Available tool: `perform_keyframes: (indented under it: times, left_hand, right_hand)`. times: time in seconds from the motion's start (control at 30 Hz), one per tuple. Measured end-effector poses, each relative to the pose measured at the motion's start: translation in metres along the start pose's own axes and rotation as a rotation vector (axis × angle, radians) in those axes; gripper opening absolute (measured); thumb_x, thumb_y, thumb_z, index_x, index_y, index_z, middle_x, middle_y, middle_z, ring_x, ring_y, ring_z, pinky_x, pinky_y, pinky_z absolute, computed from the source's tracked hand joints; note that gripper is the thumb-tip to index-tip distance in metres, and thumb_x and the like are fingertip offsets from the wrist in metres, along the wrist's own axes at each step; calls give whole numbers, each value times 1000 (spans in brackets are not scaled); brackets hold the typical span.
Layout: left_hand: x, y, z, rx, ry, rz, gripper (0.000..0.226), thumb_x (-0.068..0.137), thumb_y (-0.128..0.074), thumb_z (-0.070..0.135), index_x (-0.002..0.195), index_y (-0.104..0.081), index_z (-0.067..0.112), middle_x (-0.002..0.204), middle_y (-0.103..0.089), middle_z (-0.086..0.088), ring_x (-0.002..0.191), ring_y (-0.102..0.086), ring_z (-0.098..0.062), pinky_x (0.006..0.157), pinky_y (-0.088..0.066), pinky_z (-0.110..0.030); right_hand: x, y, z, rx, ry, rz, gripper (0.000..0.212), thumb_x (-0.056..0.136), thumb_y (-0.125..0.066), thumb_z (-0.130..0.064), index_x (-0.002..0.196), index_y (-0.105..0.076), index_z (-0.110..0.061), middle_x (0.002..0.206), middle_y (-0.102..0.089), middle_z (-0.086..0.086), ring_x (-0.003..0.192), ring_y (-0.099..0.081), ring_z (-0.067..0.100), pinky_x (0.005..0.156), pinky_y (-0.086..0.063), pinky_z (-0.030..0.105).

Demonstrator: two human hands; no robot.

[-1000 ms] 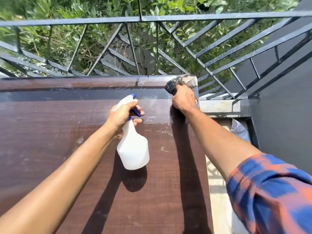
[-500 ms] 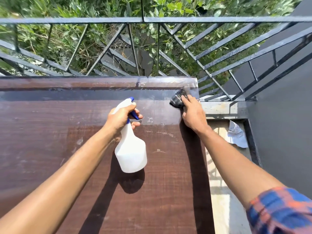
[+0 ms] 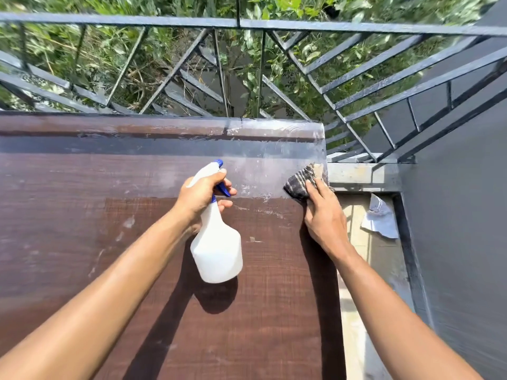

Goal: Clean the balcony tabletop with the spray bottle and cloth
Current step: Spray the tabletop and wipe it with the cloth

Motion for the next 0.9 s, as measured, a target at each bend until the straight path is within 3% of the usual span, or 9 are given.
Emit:
perform_keyframes:
  times: [0.13,0.23,0.33,0.47,0.6,0.7,0.8,0.9]
  left_hand:
    - [-3,-2,3,13,-12,9,25,98,-62,31,87,-66,9,83,-73,-13,47,-60,-17,44,-46,-19]
    - [-6,0,10,26,-35,19,25,98,-61,31,85,-65,9,86,-72,-15,47,-59,-17,45,-46,-19]
    - [-7,11,12,8,-50,51,26,98,-61,30,84,-65,9,87,-73,-16,47,-60,-17,44,-47,-19]
    - [-5,24,8,13,-34,61,27,98,-62,32,83,-66,10,87,-74,-15,49,-62,-17,46,-48,-20]
    - [2,36,6,-21,-23,69,27,99,-60,31,82,-65,10,86,-73,-15,47,-62,-16,44,-47,-19]
    - [9,51,9,-25,-19,78,28,99,-59,32,82,-64,11,88,-73,-15,46,-62,-14,45,-47,-19]
    - [16,69,14,-41,-20,87,29,100,-57,32,81,-63,12,87,-72,-13,44,-62,-13,42,-46,-17]
    - [20,90,19,-101,-46,106,27,101,-55,28,79,-61,13,73,-72,-6,53,-65,-15,44,-46,-18]
  right_hand:
    - [77,5,-2,-21,-128,-69,49,92,-48,-8,141,-51,-12,145,-47,18,133,-44,38,109,-39,42]
    - [144,11,-5,0,-256,-143,48,85,-49,-8,132,-56,-17,127,-56,19,119,-54,40,98,-46,41]
    - [165,11,-12,20,-336,-190,44,82,-50,-7,123,-60,-18,124,-60,18,115,-59,41,95,-50,41]
    - [130,9,-11,-31,-256,-106,54,86,-51,-6,140,-51,-14,136,-52,15,124,-51,38,102,-45,43]
    - [92,7,-6,-61,-148,44,44,86,-48,-8,129,-53,-8,122,-53,17,114,-49,37,99,-42,45]
    - [108,3,-13,-90,-252,60,45,86,-49,-9,130,-54,-9,133,-52,18,120,-49,38,103,-41,47]
    - [138,-7,-26,-112,-380,3,56,88,-45,-17,144,-47,-20,153,-42,9,137,-41,34,115,-30,46]
    - [165,-30,-50,-101,-384,-90,60,91,-45,-31,150,-39,-20,158,-35,10,143,-33,32,117,-25,43]
Point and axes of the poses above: each hand's wrist, its own x-axis towards the middle knuckle, its own y-axis out of the back of the hand, z = x × y, the point moved 7 cm from there along x, towards the middle knuckle
